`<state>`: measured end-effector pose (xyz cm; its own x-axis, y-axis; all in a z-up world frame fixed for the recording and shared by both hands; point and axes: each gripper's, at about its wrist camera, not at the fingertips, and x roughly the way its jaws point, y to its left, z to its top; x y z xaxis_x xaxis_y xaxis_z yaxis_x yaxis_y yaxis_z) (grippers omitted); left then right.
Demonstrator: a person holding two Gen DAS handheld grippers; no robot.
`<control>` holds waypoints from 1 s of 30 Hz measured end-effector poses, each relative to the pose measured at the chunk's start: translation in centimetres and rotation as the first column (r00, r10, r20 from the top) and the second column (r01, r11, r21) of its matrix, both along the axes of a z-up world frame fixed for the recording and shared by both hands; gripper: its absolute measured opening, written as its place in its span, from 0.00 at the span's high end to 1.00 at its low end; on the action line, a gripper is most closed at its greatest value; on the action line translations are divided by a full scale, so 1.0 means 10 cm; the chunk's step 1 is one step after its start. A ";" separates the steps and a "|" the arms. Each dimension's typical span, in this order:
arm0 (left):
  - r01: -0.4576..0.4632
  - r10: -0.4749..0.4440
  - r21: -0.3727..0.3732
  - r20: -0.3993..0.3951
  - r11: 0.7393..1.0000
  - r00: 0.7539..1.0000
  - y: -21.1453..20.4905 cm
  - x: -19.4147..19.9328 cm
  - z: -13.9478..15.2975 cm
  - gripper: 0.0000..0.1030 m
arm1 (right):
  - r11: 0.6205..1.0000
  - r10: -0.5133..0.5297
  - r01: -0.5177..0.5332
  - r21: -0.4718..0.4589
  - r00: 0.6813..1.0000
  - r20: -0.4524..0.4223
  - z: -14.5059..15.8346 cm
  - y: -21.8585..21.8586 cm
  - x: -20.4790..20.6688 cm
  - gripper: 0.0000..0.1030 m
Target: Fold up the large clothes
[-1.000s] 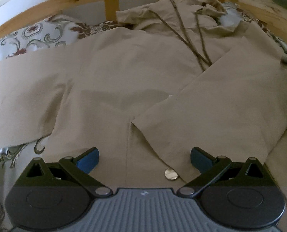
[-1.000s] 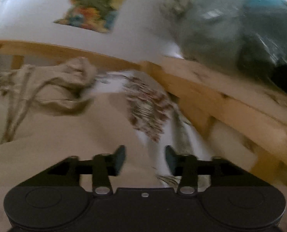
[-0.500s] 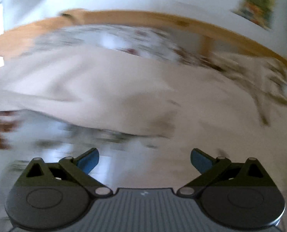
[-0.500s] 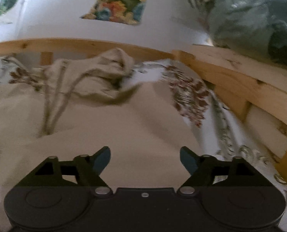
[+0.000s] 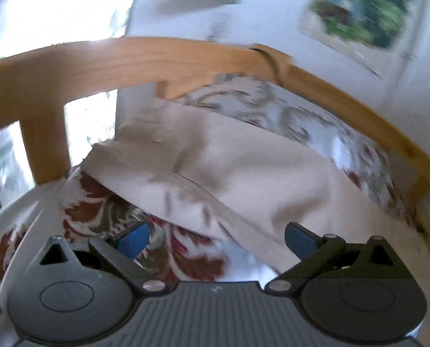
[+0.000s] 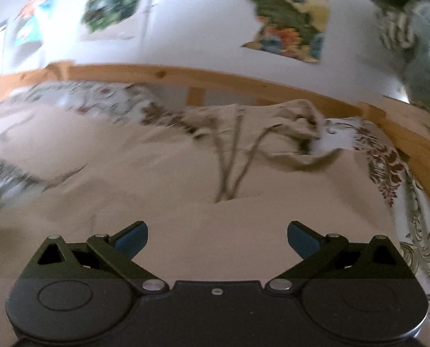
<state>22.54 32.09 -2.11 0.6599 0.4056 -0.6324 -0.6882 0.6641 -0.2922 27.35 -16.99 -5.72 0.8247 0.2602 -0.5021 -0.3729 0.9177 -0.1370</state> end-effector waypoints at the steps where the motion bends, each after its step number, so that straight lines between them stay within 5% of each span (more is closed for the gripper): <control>1: -0.038 0.038 -0.029 0.013 0.999 0.999 0.08 0.00 -0.03 0.02 | 1.000 0.016 -0.016 0.009 1.000 -0.007 0.01 0.05 -0.09 0.01; 4: -0.181 0.184 -0.113 0.019 0.977 0.983 0.27 0.05 -0.14 0.07 | 0.999 0.038 -0.036 0.035 0.999 -0.039 0.02 0.17 -0.31 0.01; 6: -0.226 0.228 -0.087 0.013 0.970 0.974 0.23 0.12 -0.13 0.11 | 0.998 0.037 -0.035 0.050 0.998 -0.052 0.00 0.22 -0.38 0.01; 10: -0.279 0.282 0.056 -0.064 0.959 0.957 0.04 0.29 -0.10 0.58 | 0.999 0.047 -0.045 0.023 0.997 -0.063 -0.11 0.33 -0.34 0.01; 14: -0.291 0.290 0.070 0.018 0.954 0.957 -0.17 0.20 -0.01 0.81 | 0.998 0.036 -0.032 0.052 0.996 -0.080 -0.19 0.28 -0.26 0.01; 17: -0.262 0.254 0.157 0.070 0.952 0.965 -0.41 0.11 0.18 0.93 | 0.997 0.029 -0.022 0.078 0.996 -0.083 -0.20 0.21 -0.23 0.01; 23: -0.098 0.025 0.413 0.179 0.905 0.984 -1.09 0.35 0.71 0.95 | 0.992 -0.013 0.021 0.123 0.998 -0.064 -0.21 0.01 -0.18 0.01; 25: -0.009 -0.102 0.504 0.193 0.864 0.976 -1.40 0.45 0.90 0.96 | 0.990 -0.044 0.051 0.128 0.998 -0.054 -0.21 -0.08 -0.17 0.01; 27: 0.104 -0.268 0.605 0.187 0.789 0.945 -1.80 0.54 1.05 0.96 | 0.987 -0.088 0.092 0.135 0.995 -0.036 -0.18 -0.21 -0.16 0.01; 30: 0.305 -0.544 0.713 0.127 0.631 0.829 -2.46 0.57 1.15 0.96 | 0.976 -0.154 0.152 0.158 0.988 0.001 -0.11 -0.42 -0.14 0.01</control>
